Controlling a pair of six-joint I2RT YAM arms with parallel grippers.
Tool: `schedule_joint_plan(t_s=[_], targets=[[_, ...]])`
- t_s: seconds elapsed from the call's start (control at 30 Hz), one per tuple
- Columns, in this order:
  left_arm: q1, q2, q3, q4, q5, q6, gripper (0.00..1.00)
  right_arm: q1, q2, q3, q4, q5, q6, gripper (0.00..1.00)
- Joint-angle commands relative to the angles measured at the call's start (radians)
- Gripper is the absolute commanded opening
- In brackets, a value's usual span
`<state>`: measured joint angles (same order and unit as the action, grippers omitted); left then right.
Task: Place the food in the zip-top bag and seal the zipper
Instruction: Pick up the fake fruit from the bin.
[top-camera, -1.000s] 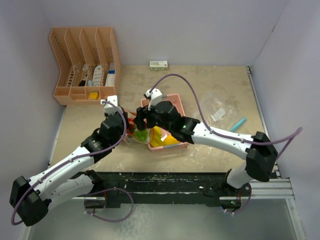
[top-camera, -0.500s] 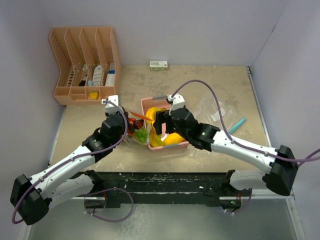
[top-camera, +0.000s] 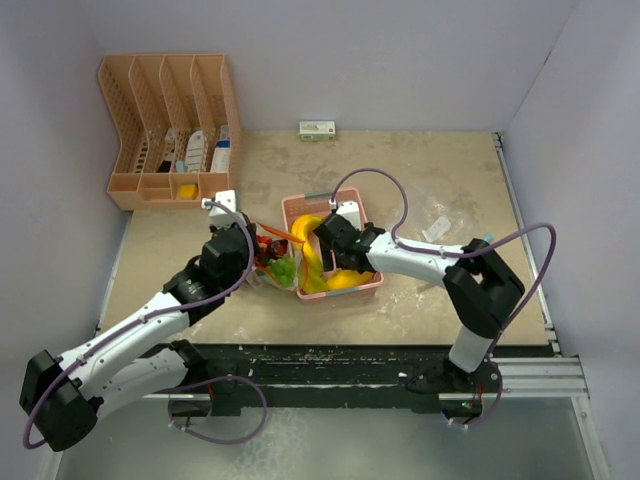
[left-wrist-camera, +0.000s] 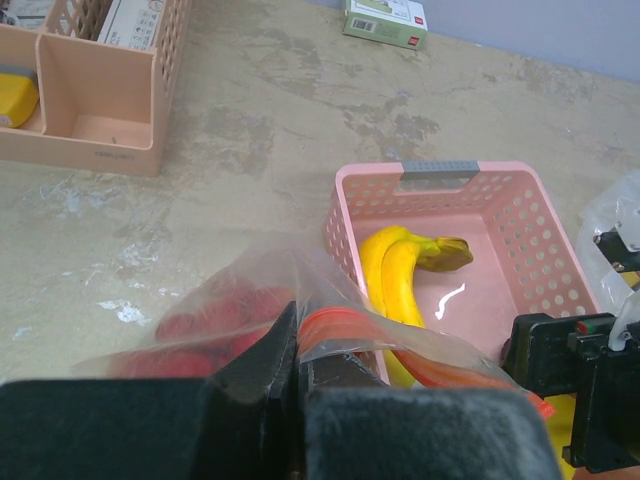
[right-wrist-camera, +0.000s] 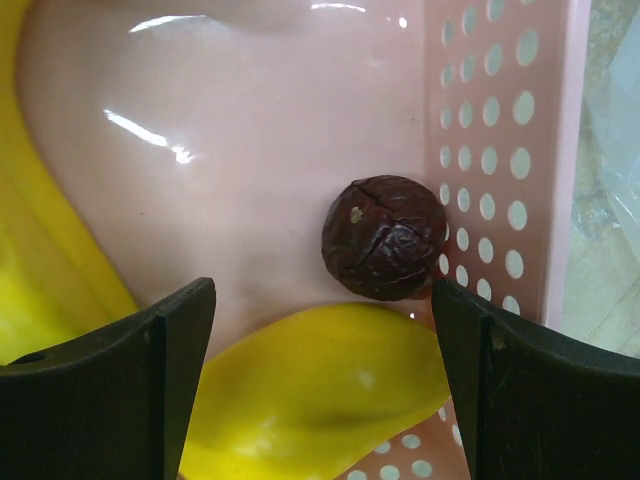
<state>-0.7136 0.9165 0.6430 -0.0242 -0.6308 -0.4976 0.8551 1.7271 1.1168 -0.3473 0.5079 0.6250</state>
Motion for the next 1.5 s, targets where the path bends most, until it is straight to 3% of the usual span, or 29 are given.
schedule_joint_plan(t_s=[0.0,0.27,0.47,0.73,1.13,1.27,1.3,1.47], targets=[[0.002,-0.021,0.003,0.061,0.008,-0.006,0.0,-0.02,0.011,0.044,-0.026,0.078,0.04,0.9],[0.002,-0.014,0.002,0.073,0.007,0.0,0.0,-0.056,0.101,0.079,0.047,0.053,-0.011,0.89],[0.003,-0.014,0.001,0.074,0.002,0.007,0.0,-0.057,0.13,0.106,0.102,0.088,-0.057,0.82],[0.003,-0.01,0.001,0.079,-0.006,0.015,0.0,-0.066,0.136,0.14,0.142,0.107,-0.098,0.58],[0.002,-0.004,0.001,0.084,-0.007,0.015,0.0,-0.066,0.059,0.059,0.076,0.073,-0.011,0.64],[0.002,0.0,0.003,0.087,0.002,0.01,0.0,-0.067,0.095,0.061,0.081,0.071,-0.008,0.62],[0.002,0.002,0.003,0.087,0.002,0.01,0.0,-0.067,0.107,0.063,0.082,0.07,-0.008,0.6],[0.002,-0.005,0.0,0.079,-0.005,0.01,0.0,-0.07,0.134,0.062,0.106,0.044,-0.013,0.32]])
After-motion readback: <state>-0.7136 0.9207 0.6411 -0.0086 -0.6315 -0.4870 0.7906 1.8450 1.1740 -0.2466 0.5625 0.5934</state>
